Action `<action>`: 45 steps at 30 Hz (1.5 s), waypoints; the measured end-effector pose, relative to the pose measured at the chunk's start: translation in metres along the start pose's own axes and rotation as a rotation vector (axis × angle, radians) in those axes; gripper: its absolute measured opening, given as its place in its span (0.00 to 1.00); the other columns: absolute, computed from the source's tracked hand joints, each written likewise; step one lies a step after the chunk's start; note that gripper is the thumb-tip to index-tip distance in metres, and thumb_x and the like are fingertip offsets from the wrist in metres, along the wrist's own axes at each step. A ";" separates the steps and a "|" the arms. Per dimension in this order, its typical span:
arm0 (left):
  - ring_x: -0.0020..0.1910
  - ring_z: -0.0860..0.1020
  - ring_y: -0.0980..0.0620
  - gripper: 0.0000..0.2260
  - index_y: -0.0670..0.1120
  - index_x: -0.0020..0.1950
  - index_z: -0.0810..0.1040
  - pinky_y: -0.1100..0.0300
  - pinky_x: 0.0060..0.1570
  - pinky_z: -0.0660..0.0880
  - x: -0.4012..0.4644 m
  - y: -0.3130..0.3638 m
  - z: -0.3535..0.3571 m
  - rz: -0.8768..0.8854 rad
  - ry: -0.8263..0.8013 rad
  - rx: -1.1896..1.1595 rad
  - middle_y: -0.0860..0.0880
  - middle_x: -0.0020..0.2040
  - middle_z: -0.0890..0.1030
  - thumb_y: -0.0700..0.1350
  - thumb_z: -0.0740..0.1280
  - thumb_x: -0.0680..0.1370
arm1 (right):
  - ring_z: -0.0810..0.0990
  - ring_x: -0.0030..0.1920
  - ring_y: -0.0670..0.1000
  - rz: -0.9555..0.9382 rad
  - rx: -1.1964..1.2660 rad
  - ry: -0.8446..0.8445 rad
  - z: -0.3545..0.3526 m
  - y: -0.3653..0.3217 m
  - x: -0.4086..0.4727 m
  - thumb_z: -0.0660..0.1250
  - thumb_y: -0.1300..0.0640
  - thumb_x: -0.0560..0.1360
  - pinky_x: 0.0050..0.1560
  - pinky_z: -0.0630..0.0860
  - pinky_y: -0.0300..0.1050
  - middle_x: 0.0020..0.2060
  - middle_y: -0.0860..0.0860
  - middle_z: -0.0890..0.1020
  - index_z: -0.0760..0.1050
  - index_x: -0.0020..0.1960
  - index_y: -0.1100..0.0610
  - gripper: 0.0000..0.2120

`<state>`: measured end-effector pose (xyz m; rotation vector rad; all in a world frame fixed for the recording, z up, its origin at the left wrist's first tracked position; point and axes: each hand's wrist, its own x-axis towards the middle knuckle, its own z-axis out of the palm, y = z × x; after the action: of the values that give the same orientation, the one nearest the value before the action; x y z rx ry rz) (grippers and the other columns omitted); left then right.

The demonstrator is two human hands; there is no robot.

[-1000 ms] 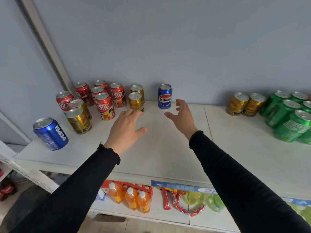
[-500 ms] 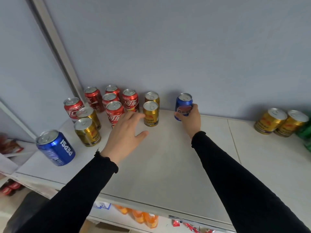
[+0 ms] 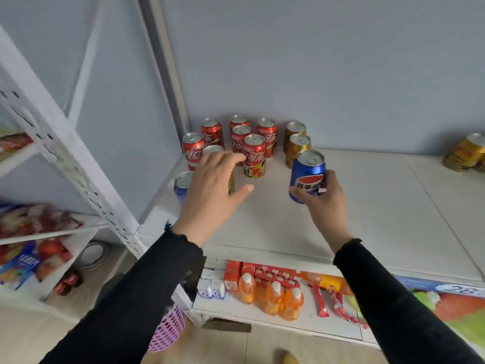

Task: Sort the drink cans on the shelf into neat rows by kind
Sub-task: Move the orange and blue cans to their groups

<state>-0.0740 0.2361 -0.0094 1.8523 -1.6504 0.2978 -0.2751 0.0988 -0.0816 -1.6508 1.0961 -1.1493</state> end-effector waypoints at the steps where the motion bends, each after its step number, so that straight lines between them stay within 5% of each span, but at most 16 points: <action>1: 0.65 0.69 0.49 0.23 0.48 0.66 0.75 0.54 0.64 0.68 -0.008 -0.013 -0.009 -0.005 0.012 0.006 0.51 0.64 0.76 0.55 0.72 0.74 | 0.81 0.51 0.41 0.008 0.002 -0.002 0.008 -0.006 -0.017 0.79 0.51 0.69 0.42 0.76 0.32 0.53 0.44 0.80 0.70 0.64 0.50 0.28; 9: 0.69 0.67 0.53 0.40 0.52 0.74 0.63 0.60 0.63 0.65 -0.046 -0.107 -0.024 -0.323 -0.101 -0.334 0.50 0.71 0.69 0.53 0.80 0.68 | 0.80 0.51 0.42 0.051 -0.079 -0.006 0.041 -0.026 -0.114 0.78 0.51 0.69 0.42 0.76 0.33 0.54 0.45 0.81 0.70 0.64 0.49 0.28; 13: 0.61 0.73 0.58 0.37 0.52 0.70 0.66 0.59 0.60 0.72 -0.044 -0.112 -0.005 -0.387 -0.145 -0.547 0.55 0.64 0.73 0.52 0.81 0.67 | 0.79 0.54 0.43 0.071 -0.133 0.003 0.040 -0.028 -0.137 0.78 0.50 0.70 0.42 0.75 0.33 0.56 0.46 0.80 0.69 0.66 0.49 0.29; 18: 0.58 0.73 0.48 0.39 0.51 0.65 0.68 0.55 0.53 0.75 -0.034 -0.107 0.014 -0.367 -0.051 -0.231 0.49 0.58 0.73 0.70 0.74 0.62 | 0.80 0.54 0.45 0.075 -0.193 0.040 0.034 -0.026 -0.152 0.78 0.51 0.70 0.43 0.76 0.33 0.56 0.46 0.80 0.69 0.66 0.51 0.29; 24: 0.54 0.77 0.48 0.27 0.52 0.59 0.72 0.51 0.49 0.77 -0.027 -0.094 0.014 -0.258 -0.015 -0.279 0.51 0.55 0.77 0.58 0.79 0.66 | 0.79 0.54 0.43 0.088 -0.192 0.076 0.018 -0.023 -0.161 0.78 0.50 0.70 0.40 0.77 0.30 0.55 0.45 0.80 0.69 0.66 0.51 0.29; 34: 0.56 0.78 0.56 0.31 0.59 0.65 0.70 0.55 0.51 0.77 0.020 0.047 0.044 0.083 -0.442 -0.620 0.58 0.59 0.79 0.52 0.80 0.67 | 0.80 0.51 0.41 0.137 -0.148 0.286 -0.080 -0.013 -0.149 0.78 0.50 0.69 0.41 0.75 0.28 0.54 0.44 0.80 0.70 0.64 0.50 0.28; 42: 0.53 0.75 0.62 0.27 0.57 0.61 0.74 0.68 0.49 0.72 0.067 0.223 0.124 0.412 -0.658 -0.598 0.56 0.57 0.77 0.47 0.81 0.67 | 0.82 0.46 0.42 0.181 -0.143 0.474 -0.241 0.026 -0.142 0.80 0.52 0.67 0.44 0.81 0.40 0.48 0.44 0.82 0.73 0.59 0.49 0.25; 45: 0.56 0.74 0.59 0.28 0.57 0.63 0.74 0.68 0.51 0.72 0.079 0.301 0.157 0.484 -0.685 -0.591 0.56 0.59 0.76 0.46 0.81 0.67 | 0.81 0.46 0.40 0.187 -0.174 0.516 -0.316 0.047 -0.137 0.80 0.51 0.67 0.42 0.77 0.34 0.49 0.43 0.82 0.73 0.59 0.49 0.25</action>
<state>-0.3828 0.0756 0.0044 1.1356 -2.3077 -0.6455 -0.6155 0.1705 -0.0818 -1.3700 1.6777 -1.4267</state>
